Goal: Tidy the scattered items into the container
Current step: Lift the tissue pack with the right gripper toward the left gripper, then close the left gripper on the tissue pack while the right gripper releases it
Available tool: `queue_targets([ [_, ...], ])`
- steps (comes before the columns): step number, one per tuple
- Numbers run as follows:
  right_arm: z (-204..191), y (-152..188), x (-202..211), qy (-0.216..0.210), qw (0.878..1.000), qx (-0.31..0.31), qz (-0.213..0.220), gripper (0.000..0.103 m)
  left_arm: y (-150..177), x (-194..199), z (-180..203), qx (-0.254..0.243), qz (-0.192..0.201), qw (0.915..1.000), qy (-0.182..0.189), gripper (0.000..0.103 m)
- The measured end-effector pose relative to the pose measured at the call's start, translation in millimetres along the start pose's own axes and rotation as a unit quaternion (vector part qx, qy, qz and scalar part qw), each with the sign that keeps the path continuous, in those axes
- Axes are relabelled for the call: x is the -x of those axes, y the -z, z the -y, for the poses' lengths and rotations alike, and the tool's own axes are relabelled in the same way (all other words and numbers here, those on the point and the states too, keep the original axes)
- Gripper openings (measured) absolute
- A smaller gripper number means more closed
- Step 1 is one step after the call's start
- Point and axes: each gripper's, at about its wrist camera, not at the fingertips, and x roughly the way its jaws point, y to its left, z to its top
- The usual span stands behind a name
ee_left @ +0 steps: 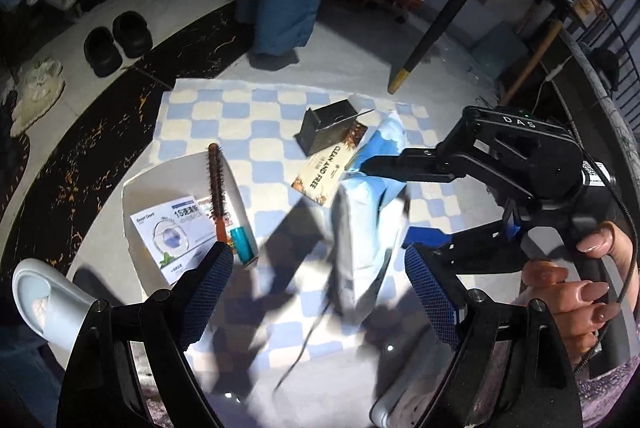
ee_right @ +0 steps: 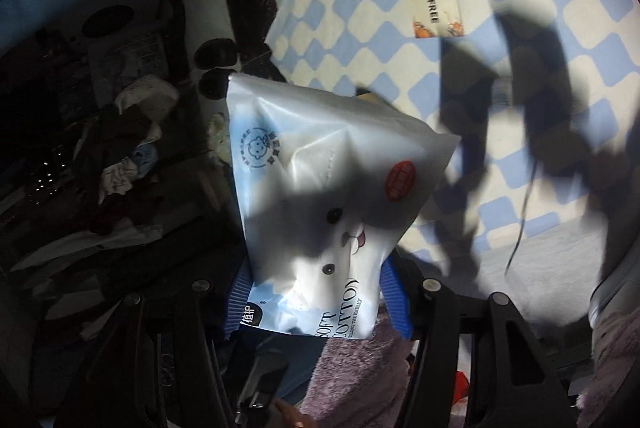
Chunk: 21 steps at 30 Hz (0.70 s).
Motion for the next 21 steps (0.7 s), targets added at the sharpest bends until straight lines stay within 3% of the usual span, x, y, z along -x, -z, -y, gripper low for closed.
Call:
queue_targets([
  [2,1.3,17.0,13.9,-0.016,1.000,-0.003,-0.023,0.059,1.8,-0.4,1.9,-0.006,0.000,1.0000,0.004,0.087],
  [6,9.9,33.7,-14.8,-0.041,0.995,-0.019,-0.085,0.059,3.7,-0.6,-9.6,0.014,0.008,0.9997,-0.017,0.087],
  [8,12.9,39.1,-28.8,-0.044,0.993,-0.024,-0.107,0.059,3.9,-2.5,-15.6,0.036,0.010,0.9993,-0.008,0.085],
  [9,13.2,40.5,-34.7,-0.046,0.992,-0.023,-0.115,0.059,3.4,-5.4,-18.4,0.045,0.005,0.9990,-0.003,0.065],
  [10,12.5,41.8,-39.1,-0.047,0.991,-0.021,-0.121,0.059,3.9,-6.9,-20.8,0.053,-0.004,0.9986,-0.004,0.034],
  [15,12.7,44.3,-51.3,-0.042,0.990,-0.015,-0.134,0.060,-1.0,-10.9,-29.4,0.072,-0.028,0.9970,-0.003,0.027],
  [21,11.2,44.6,-56.7,-0.043,0.989,-0.010,-0.144,0.065,-12.5,-8.1,-32.4,0.074,-0.024,0.9969,-0.012,0.020],
])
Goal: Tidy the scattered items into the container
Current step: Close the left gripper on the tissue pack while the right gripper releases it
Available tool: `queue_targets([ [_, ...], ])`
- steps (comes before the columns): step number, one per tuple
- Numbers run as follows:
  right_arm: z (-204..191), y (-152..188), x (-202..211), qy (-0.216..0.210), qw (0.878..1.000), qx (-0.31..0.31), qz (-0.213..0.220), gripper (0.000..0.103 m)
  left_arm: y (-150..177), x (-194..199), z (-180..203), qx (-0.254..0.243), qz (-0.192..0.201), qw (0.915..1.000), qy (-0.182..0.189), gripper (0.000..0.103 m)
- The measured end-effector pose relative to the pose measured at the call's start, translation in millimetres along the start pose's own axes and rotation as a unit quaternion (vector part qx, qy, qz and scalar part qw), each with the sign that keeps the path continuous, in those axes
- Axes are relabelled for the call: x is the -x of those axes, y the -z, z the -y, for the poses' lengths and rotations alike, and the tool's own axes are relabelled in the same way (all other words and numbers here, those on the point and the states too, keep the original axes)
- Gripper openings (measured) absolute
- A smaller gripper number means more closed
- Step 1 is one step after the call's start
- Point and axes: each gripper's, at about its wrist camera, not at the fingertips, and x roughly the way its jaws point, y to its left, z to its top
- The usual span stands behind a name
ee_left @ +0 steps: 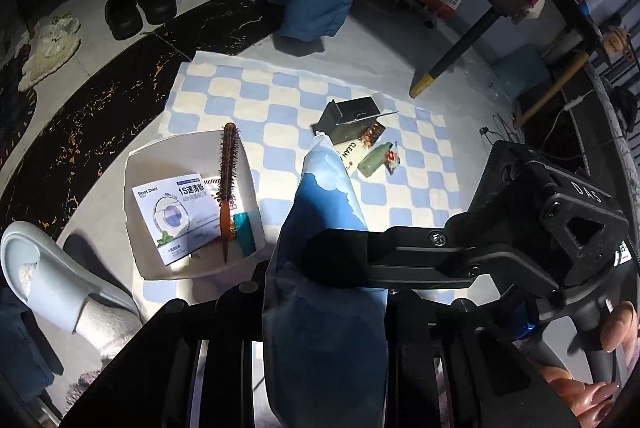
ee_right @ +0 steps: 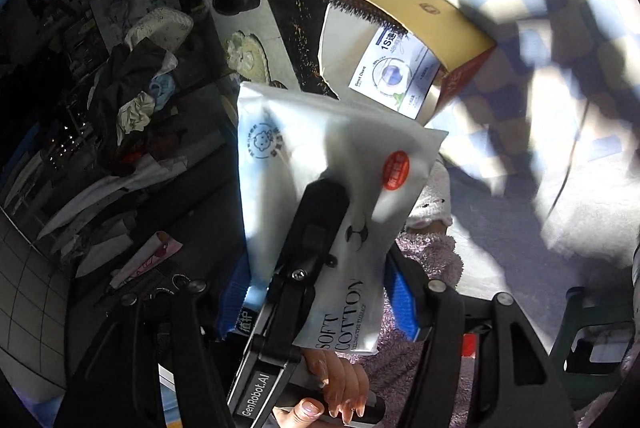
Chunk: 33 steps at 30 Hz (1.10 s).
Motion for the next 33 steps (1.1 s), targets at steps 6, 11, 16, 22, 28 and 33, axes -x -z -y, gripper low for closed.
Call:
queue_targets([
  [6,-3.6,0.6,4.9,0.017,1.000,0.003,0.019,0.074,-3.5,-4.2,8.5,-0.029,-0.006,0.9987,-0.041,0.016],
  [11,-1.2,-4.6,26.4,0.043,0.997,-0.005,0.062,0.074,-15.4,-2.7,-1.1,-0.016,-0.002,0.9974,-0.070,0.014],
  [16,1.8,-14.0,50.5,0.124,0.985,0.011,0.122,0.074,-31.5,1.4,-15.7,-0.003,-0.003,0.9962,-0.087,0.014],
  [22,-35.3,1.5,50.0,0.417,0.857,0.170,0.249,0.074,-45.5,5.5,-48.8,0.078,-0.009,0.9961,-0.040,0.014],
  [28,-43.9,6.6,40.8,0.456,0.818,0.235,0.260,0.074,-48.7,10.9,-70.0,0.125,-0.003,0.9918,-0.025,0.014],
  [33,-45.4,6.0,42.3,0.445,0.826,0.232,0.256,0.074,-52.1,9.1,-73.2,0.123,0.002,0.9922,-0.022,0.014],
])
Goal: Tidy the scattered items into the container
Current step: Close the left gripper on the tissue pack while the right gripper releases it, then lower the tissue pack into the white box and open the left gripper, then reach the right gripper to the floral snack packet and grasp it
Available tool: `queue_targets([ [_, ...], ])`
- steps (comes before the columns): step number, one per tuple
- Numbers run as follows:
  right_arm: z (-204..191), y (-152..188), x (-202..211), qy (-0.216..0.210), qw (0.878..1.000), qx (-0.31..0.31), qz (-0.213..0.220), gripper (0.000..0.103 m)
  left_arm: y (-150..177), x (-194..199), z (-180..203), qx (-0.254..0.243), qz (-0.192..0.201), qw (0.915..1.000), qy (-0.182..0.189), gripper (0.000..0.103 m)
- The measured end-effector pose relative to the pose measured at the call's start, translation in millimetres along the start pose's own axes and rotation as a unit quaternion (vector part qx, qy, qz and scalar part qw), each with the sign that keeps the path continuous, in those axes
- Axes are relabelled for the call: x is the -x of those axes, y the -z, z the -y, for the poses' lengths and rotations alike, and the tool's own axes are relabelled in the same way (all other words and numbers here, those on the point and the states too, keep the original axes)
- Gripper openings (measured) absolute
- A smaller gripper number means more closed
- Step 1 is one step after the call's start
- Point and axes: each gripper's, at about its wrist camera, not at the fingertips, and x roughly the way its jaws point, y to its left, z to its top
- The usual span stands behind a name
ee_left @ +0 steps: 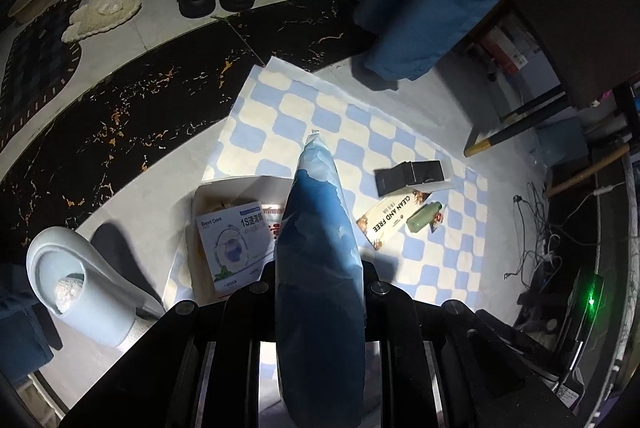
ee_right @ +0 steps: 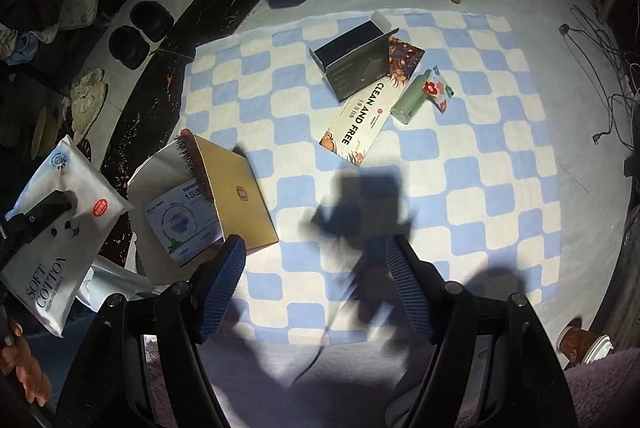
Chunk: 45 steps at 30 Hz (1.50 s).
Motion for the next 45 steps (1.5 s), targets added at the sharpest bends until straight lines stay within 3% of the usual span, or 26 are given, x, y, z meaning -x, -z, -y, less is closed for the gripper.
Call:
queue_targets([
  [6,-5.7,3.6,1.2,0.012,1.000,0.013,0.019,0.074,-7.9,-14.6,-3.3,0.007,-0.016,0.9998,0.010,0.014],
  [14,-7.9,3.9,2.3,0.015,0.999,0.030,0.030,0.074,-9.0,-1.5,3.5,0.005,0.034,0.9993,0.011,0.015],
  [15,-8.1,4.1,3.7,0.016,0.999,0.032,0.035,0.074,-7.3,1.7,4.2,0.004,0.040,0.9991,0.012,0.019],
  [17,-9.7,4.5,10.0,0.025,0.997,0.041,0.057,0.074,-5.2,7.7,5.1,0.003,0.051,0.9986,0.015,0.036],
  [18,-11.0,4.5,14.8,0.034,0.996,0.048,0.073,0.074,-3.7,9.9,5.4,0.002,0.055,0.9983,0.017,0.054],
  [19,-13.0,4.8,19.8,0.044,0.993,0.057,0.092,0.074,-1.6,11.5,5.7,0.002,0.057,0.9982,0.019,0.063],
  [22,-17.9,4.5,31.0,0.061,0.986,0.083,0.129,0.074,2.5,14.2,6.2,-0.003,0.059,0.9981,0.020,0.063],
  [29,-12.6,5.1,36.1,0.093,0.977,0.087,0.172,0.074,1.9,20.8,13.8,-0.028,0.061,0.9977,0.015,0.063],
  [40,-14.1,3.6,38.9,0.092,0.974,0.093,0.185,0.074,6.8,36.9,37.0,-0.078,0.084,0.9933,0.008,0.063],
  [45,-5.2,-0.3,30.8,0.077,0.980,0.071,0.168,0.074,15.3,41.2,55.4,-0.114,0.088,0.9895,0.011,0.063],
])
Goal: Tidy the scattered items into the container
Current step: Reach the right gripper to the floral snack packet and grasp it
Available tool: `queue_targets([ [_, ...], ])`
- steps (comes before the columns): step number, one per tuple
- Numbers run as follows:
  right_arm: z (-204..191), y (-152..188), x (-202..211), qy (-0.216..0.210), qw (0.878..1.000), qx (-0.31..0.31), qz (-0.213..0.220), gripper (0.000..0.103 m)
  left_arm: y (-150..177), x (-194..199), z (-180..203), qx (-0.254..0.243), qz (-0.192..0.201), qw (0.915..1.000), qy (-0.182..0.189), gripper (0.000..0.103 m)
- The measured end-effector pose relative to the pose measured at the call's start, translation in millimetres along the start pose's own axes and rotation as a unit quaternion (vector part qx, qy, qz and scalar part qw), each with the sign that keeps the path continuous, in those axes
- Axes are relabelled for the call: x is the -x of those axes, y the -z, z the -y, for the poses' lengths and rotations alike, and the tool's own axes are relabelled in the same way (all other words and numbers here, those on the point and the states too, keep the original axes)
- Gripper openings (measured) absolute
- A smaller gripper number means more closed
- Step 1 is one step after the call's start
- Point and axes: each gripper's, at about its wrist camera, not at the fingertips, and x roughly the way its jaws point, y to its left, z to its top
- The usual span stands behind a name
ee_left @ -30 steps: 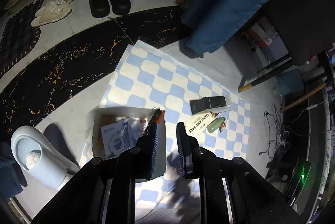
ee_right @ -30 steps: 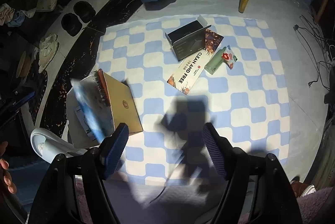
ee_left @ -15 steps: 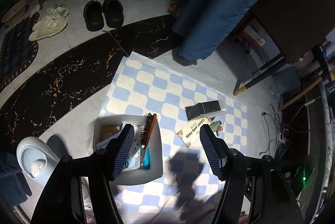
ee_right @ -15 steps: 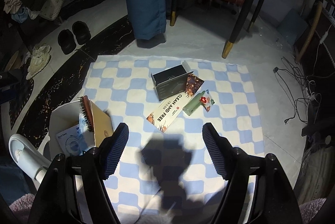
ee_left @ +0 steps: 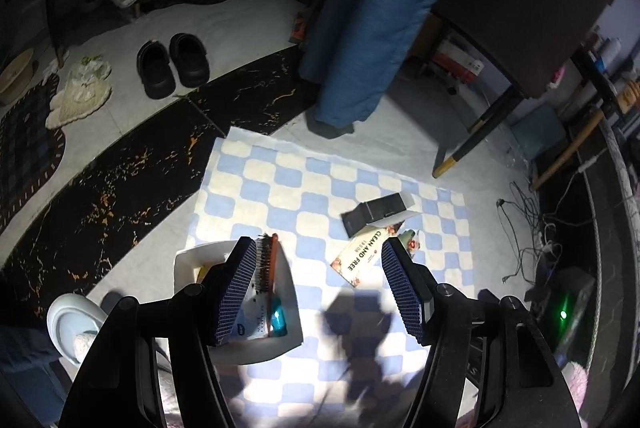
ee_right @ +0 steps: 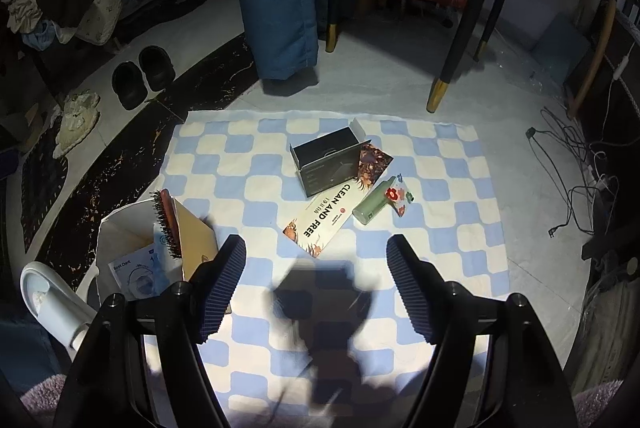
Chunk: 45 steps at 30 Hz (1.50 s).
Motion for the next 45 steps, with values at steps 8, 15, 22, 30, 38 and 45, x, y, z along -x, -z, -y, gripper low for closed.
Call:
queue_targets([
  [8,51.6,-13.6,-61.1,-0.120,0.970,-0.113,-0.178,0.074,3.2,-2.6,-1.4,-0.005,-0.020,0.9995,0.023,0.064],
  [15,159.7,-31.3,-161.1,-0.168,0.865,-0.335,-0.334,0.074,-2.5,-24.3,-31.7,0.073,-0.082,0.9899,0.089,0.063],
  [22,226.4,-34.9,-246.2,-0.115,0.821,-0.449,-0.332,0.074,-12.0,-39.5,-39.0,0.064,-0.112,0.9889,0.074,0.063],
  [30,191.4,-81.9,-291.7,0.051,0.941,-0.059,-0.330,0.074,-17.2,-44.6,-42.9,0.104,-0.129,0.9798,0.112,0.063],
  [38,155.2,-89.0,-320.8,0.030,0.952,-0.009,-0.306,0.073,-16.1,-58.0,-41.8,0.090,-0.142,0.9815,0.092,0.064],
  [45,162.2,-105.9,-324.0,-0.006,0.961,-0.039,-0.274,0.064,-15.7,-56.7,-44.8,0.107,-0.146,0.9792,0.091,0.064],
])
